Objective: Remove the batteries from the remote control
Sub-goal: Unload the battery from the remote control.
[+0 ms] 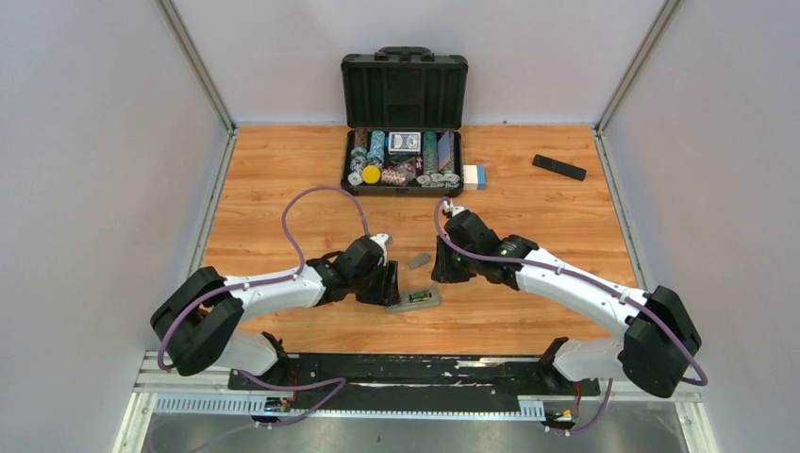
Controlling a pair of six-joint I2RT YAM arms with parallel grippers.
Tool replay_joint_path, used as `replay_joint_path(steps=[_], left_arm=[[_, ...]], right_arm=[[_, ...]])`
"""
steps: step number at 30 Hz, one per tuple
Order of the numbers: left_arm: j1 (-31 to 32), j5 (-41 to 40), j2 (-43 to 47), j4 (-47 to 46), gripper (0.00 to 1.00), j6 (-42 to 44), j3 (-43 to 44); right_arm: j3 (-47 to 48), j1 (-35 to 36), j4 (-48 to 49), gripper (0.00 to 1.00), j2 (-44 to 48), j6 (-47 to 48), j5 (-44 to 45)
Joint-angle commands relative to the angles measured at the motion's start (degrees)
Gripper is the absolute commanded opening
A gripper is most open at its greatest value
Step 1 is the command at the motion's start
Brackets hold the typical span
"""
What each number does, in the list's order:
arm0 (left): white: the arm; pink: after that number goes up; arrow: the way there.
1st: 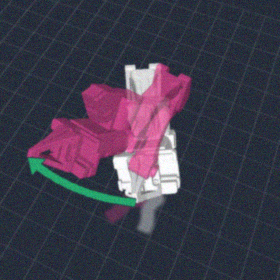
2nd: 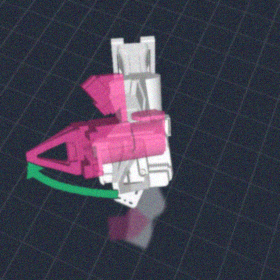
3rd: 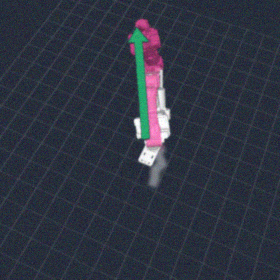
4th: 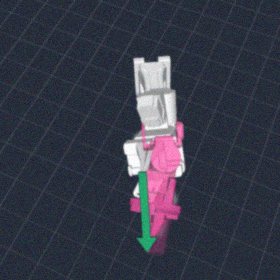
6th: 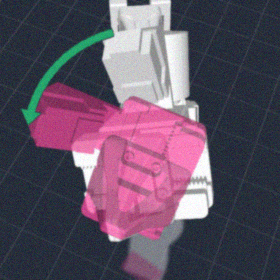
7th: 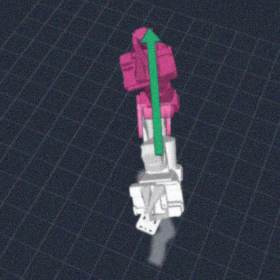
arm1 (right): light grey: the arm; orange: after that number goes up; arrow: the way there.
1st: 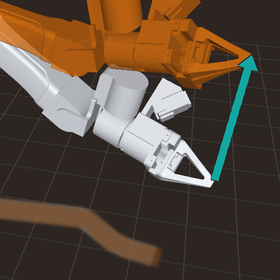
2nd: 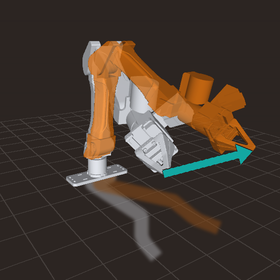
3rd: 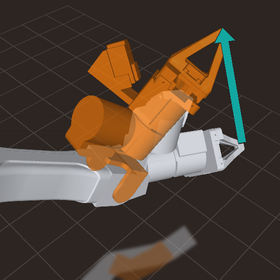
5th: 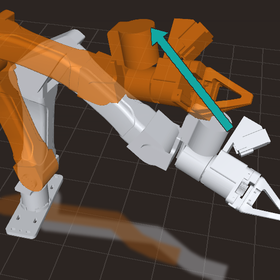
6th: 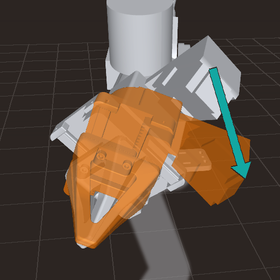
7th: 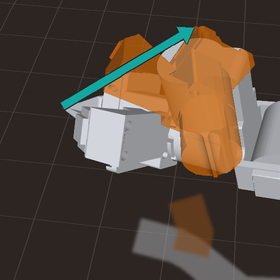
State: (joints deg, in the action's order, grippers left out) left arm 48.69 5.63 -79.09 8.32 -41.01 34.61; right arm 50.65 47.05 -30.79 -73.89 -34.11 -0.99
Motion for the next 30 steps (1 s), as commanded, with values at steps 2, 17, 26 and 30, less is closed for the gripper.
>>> replay_joint_path(steps=[2,17,26,30], left_arm=[[0.27,-1.06,-0.71,0.69,0.60,1.37,1.42],[0.27,-1.43,-0.63,1.33,0.60,1.57,1.78],[0.27,-1.45,-0.79,1.35,0.60,1.38,1.87],[0.27,-1.65,-0.65,1.42,0.60,1.61,1.86]], right_arm=[[1.98,0.22,5.67,0.00,0.03,-2.67,-2.70],[2.50,-1.28,5.87,0.00,-0.04,-2.89,-1.89],[2.12,-1.78,5.90,0.00,-0.24,-2.88,-2.36],[0.78,-1.70,5.66,0.00,1.02,-2.38,-6.25]])
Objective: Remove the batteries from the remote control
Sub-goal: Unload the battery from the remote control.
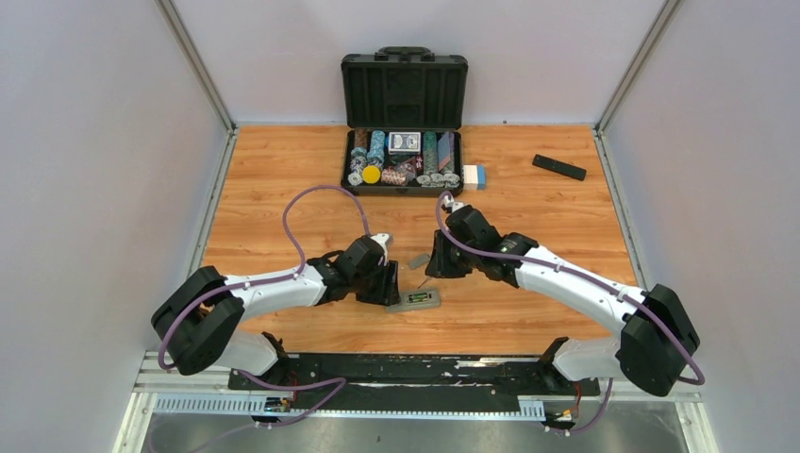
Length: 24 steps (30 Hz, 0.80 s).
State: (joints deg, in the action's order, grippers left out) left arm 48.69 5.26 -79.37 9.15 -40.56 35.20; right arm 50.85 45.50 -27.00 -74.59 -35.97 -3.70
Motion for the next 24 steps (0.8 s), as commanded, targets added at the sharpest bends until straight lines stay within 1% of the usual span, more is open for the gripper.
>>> replay_joint_path(steps=[1,5,9,17,21,22,24], left_arm=[[0.27,-1.22,-0.37,0.67,0.60,1.18,1.30],[0.27,-1.23,-0.39,0.56,0.60,0.99,1.30],[0.27,-1.05,-0.67,0.54,0.61,1.22,1.60],[0.27,-0.71,-0.87,0.77,0.61,1.48,1.98],[0.27,-0.78,-0.54,0.78,0.61,1.52,1.90],[0.27,-0.79,-0.60,0.76,0.61,1.52,1.89],[0.27,-0.70,-0.67,0.78,0.61,1.56,1.98]], right_arm=[[-0.08,-0.13,1.86,0.00,2.38,-0.53,-3.99],[-2.75,0.00,1.55,0.00,4.30,-1.52,-4.90],[-4.64,0.43,1.17,0.00,5.09,-3.63,-1.23],[-7.13,0.48,5.17,0.00,5.01,-6.75,2.43],[-9.75,0.50,7.86,0.00,6.19,-8.68,3.62],[-10.49,0.54,8.59,0.00,6.53,-9.21,5.42],[-11.80,0.51,9.58,0.00,6.88,-10.20,6.10]])
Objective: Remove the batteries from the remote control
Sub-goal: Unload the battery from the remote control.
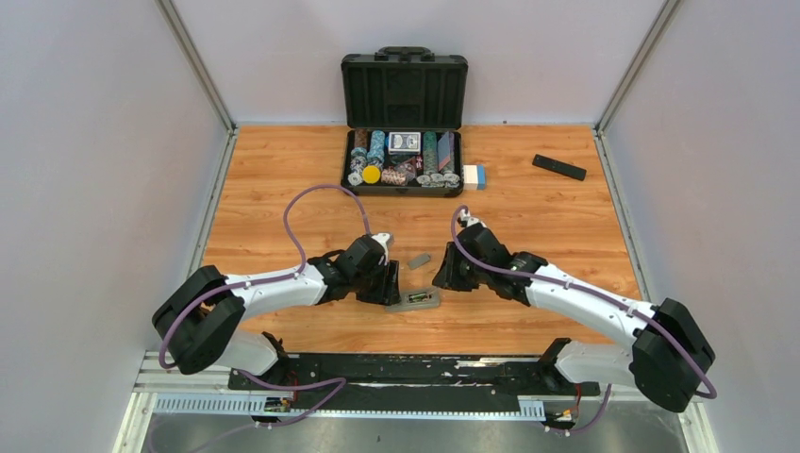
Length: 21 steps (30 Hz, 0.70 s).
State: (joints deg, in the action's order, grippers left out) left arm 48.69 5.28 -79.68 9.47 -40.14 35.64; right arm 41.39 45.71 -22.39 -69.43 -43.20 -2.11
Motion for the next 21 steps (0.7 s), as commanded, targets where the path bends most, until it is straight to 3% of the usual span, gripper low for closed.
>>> replay_joint_path(steps=[1,21], left_arm=[[0.27,-0.64,-0.45,0.46,0.61,1.18,1.56],[0.27,-0.47,-0.91,0.04,0.61,0.99,1.45]], right_arm=[[-3.18,0.30,5.67,0.00,1.94,-3.42,4.44],[-17.50,3.81,19.47,0.00,9.41,-16.57,5.94]])
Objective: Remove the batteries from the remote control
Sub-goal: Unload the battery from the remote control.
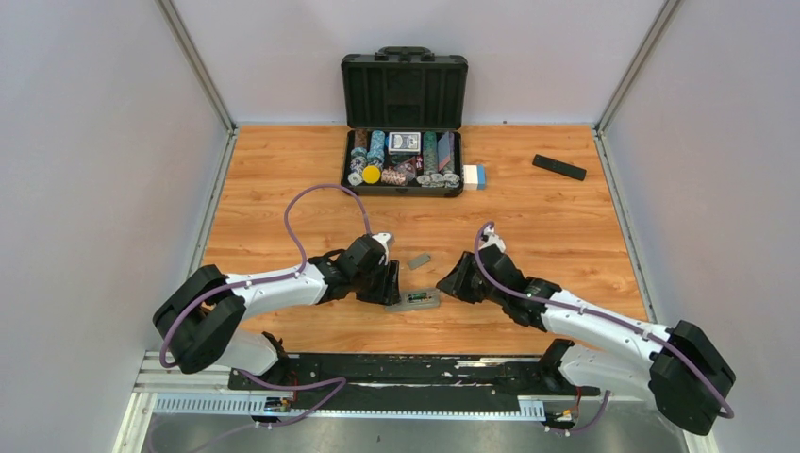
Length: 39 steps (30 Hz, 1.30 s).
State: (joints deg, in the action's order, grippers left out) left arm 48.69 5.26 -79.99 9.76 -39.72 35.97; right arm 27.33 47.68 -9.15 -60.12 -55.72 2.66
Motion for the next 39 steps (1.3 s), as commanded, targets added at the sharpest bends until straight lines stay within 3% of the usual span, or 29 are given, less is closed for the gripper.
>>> replay_joint_path(steps=[1,10,19,39], left_arm=[[0.27,-0.44,-0.69,-0.19,0.61,0.61,1.12],[0.27,-0.47,-0.46,-0.34,0.61,0.24,0.58],[0.27,-0.64,-0.25,-0.47,0.61,0.17,0.52],[0.27,-1.08,-0.26,0.16,0.61,0.26,0.94]], right_arm=[[-4.77,2.10,7.56,0.00,0.47,-4.59,0.94],[-6.96,2.12,14.07,0.00,0.67,-7.47,-1.01],[-1.81,2.07,5.08,0.00,-2.78,-5.69,-0.64],[4.43,-0.57,1.54,0.00,-3.44,3.10,-6.79]])
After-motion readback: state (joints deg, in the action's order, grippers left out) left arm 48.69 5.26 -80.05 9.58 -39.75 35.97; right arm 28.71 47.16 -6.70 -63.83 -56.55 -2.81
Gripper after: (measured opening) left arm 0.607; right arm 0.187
